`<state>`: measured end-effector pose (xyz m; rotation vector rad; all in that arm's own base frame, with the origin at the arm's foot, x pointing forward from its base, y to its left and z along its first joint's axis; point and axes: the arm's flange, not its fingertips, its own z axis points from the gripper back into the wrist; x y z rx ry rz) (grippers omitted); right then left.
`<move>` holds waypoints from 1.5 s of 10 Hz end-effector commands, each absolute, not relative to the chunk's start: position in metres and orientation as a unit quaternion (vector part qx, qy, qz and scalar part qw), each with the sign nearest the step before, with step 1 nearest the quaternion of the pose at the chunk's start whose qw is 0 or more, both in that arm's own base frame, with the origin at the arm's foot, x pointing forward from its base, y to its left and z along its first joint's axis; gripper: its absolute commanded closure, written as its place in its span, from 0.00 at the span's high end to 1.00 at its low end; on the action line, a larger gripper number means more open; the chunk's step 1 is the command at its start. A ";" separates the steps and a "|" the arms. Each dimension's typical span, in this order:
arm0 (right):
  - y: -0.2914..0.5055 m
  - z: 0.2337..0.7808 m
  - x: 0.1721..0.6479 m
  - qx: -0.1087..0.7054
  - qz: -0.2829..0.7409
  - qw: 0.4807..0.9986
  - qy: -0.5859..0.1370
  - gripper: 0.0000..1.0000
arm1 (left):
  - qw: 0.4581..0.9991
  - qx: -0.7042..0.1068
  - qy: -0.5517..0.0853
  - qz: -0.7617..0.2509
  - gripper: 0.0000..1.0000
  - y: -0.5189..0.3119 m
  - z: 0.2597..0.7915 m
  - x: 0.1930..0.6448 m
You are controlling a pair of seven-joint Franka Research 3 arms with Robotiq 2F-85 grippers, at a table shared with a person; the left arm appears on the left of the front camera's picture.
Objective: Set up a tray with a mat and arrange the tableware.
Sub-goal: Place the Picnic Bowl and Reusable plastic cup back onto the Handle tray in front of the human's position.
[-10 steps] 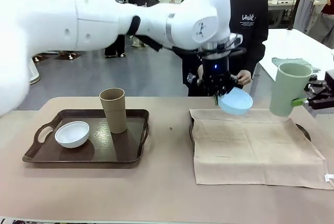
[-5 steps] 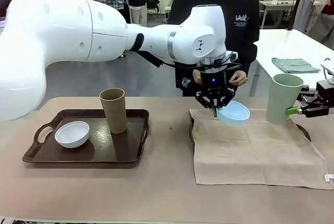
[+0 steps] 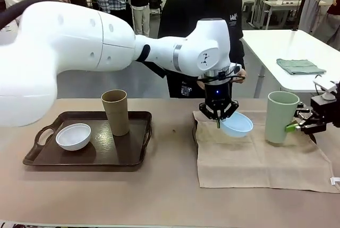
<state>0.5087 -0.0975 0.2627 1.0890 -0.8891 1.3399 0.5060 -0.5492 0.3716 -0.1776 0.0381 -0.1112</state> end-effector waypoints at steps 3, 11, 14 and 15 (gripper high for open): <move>-0.100 0.257 0.512 0.463 0.592 0.529 -0.395 0.79 | 0.992 -0.111 -0.022 -0.055 0.05 -0.551 0.365 0.514; -0.104 0.245 0.518 0.466 0.593 0.522 -0.398 1.00 | 0.994 -0.093 0.016 -0.055 0.65 -0.549 0.343 0.517; -0.120 0.267 0.512 0.370 0.555 0.672 -0.322 1.00 | 0.996 -0.067 0.047 -0.040 1.00 -0.543 0.349 0.515; -0.129 0.278 0.505 0.344 0.553 0.699 -0.296 1.00 | 0.996 -0.063 0.053 -0.035 0.49 -0.540 0.352 0.514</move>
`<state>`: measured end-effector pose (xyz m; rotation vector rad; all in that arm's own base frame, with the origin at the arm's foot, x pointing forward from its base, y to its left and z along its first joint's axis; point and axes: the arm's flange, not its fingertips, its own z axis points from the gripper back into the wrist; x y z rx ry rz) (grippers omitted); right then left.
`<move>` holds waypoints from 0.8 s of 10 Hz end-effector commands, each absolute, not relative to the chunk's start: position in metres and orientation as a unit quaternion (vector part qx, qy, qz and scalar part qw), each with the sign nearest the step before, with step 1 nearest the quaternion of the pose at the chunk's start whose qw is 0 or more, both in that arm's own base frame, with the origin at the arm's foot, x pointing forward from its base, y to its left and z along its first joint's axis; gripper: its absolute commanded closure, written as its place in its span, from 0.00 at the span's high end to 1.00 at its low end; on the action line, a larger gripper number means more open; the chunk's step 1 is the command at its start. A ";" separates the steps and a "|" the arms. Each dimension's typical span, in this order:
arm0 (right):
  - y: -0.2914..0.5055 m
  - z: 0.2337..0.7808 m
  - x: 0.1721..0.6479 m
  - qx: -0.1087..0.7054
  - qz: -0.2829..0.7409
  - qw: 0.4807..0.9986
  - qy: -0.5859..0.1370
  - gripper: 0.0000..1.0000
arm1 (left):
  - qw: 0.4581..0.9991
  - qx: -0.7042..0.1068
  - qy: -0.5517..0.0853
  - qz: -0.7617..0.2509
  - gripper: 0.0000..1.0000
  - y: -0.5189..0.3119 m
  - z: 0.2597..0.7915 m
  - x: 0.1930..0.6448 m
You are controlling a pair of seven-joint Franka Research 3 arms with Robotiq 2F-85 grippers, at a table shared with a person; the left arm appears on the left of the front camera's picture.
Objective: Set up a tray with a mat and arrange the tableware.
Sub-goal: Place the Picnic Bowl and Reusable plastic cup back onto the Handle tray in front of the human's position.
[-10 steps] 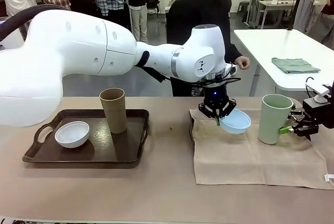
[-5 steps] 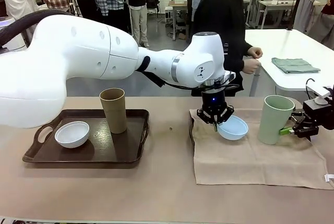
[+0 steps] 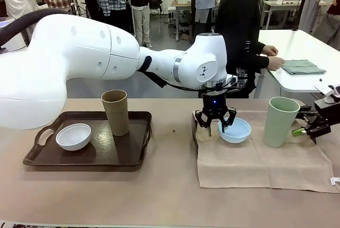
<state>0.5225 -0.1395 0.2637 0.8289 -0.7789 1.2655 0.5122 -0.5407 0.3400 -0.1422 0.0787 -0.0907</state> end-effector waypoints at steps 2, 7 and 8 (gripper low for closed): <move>-0.146 0.306 0.491 0.306 0.531 0.739 -0.280 1.00 | 0.997 -0.060 0.041 -0.039 0.67 -0.533 0.366 0.508; -0.117 0.451 0.439 0.259 0.437 0.820 -0.263 1.00 | 0.997 -0.015 -0.027 -0.072 1.00 -0.495 0.467 0.469; -0.109 0.478 0.435 0.215 0.387 0.860 -0.255 1.00 | 0.996 -0.010 -0.040 -0.080 1.00 -0.483 0.487 0.461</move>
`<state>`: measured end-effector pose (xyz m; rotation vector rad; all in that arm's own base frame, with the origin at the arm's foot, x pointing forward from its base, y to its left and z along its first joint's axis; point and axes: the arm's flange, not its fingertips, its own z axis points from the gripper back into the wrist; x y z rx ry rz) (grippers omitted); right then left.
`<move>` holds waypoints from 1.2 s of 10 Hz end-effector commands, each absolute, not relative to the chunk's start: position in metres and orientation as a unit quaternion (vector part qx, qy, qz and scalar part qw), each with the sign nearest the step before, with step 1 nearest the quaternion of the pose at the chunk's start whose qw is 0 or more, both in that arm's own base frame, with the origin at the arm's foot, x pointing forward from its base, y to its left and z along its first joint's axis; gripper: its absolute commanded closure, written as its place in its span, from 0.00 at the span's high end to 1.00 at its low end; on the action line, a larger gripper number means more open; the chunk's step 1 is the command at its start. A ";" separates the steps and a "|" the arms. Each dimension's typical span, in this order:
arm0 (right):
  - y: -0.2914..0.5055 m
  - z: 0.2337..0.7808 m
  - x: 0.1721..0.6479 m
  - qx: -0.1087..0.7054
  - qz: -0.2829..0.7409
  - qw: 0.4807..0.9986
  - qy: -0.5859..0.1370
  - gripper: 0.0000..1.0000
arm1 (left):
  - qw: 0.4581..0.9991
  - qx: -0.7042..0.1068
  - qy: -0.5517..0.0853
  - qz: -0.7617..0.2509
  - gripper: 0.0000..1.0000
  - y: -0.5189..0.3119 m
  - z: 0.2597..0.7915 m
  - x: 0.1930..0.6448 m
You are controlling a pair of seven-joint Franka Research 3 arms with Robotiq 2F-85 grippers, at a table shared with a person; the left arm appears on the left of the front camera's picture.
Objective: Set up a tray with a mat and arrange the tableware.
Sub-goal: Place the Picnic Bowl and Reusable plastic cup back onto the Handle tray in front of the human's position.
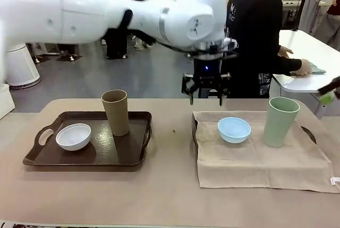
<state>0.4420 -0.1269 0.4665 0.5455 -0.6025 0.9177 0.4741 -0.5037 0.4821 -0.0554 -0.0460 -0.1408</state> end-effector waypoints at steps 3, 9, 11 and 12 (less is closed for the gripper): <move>-0.081 0.573 0.410 0.038 0.324 0.934 -0.147 1.00 | 0.994 0.025 -0.082 -0.065 1.00 -0.440 0.548 0.434; -0.088 0.588 0.412 0.014 0.321 0.922 -0.214 1.00 | 0.995 0.022 -0.072 -0.060 1.00 -0.445 0.565 0.439; -0.088 0.588 0.412 0.014 0.321 0.922 -0.214 1.00 | 0.995 0.022 -0.072 -0.060 1.00 -0.445 0.565 0.439; -0.088 0.588 0.412 0.014 0.321 0.922 -0.214 1.00 | 0.995 0.022 -0.072 -0.060 1.00 -0.445 0.565 0.439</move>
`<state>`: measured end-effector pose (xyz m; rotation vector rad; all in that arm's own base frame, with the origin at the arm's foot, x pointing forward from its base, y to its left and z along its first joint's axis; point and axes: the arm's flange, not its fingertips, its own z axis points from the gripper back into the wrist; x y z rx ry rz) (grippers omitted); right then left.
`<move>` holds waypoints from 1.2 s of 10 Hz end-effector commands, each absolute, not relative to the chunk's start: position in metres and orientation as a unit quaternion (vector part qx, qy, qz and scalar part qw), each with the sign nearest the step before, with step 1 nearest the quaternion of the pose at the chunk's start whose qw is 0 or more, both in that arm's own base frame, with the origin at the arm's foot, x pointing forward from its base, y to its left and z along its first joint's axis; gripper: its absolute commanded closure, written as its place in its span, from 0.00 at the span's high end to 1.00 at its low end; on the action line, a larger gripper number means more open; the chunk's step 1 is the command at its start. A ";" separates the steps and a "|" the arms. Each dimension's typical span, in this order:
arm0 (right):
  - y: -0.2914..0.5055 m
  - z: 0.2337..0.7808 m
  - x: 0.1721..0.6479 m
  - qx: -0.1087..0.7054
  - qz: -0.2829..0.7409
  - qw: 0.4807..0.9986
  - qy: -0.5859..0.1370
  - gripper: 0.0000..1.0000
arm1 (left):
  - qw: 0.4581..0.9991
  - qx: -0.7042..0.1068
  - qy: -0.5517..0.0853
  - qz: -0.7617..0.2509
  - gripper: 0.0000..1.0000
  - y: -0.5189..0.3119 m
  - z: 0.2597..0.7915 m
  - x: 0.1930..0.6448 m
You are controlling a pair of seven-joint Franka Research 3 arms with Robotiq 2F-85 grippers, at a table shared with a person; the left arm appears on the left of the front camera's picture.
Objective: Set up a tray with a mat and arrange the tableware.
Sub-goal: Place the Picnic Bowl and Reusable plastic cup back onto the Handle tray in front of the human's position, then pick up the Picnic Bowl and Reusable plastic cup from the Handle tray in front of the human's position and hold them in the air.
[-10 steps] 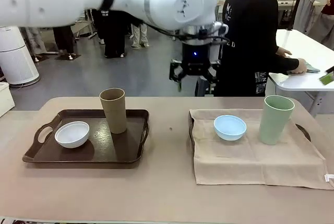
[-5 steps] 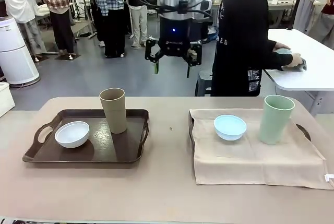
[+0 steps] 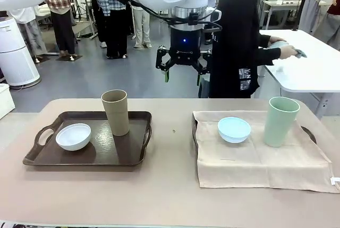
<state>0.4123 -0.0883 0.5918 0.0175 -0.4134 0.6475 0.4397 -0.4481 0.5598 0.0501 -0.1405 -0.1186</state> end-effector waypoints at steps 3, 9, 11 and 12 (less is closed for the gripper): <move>-0.088 0.588 0.412 0.014 0.321 0.922 -0.214 1.00 | 0.995 0.022 -0.072 -0.060 1.00 -0.445 0.565 0.439; -0.085 0.599 0.406 -0.081 0.327 0.929 -0.156 1.00 | 0.995 0.023 -0.072 -0.059 1.00 -0.448 0.563 0.440; -0.110 0.593 0.390 -0.053 0.299 0.951 -0.063 1.00 | 0.994 -0.012 -0.053 -0.096 1.00 -0.353 0.576 0.418; -0.123 0.589 0.381 -0.055 0.286 0.955 -0.061 1.00 | 0.995 -0.009 -0.047 -0.092 1.00 -0.299 0.576 0.406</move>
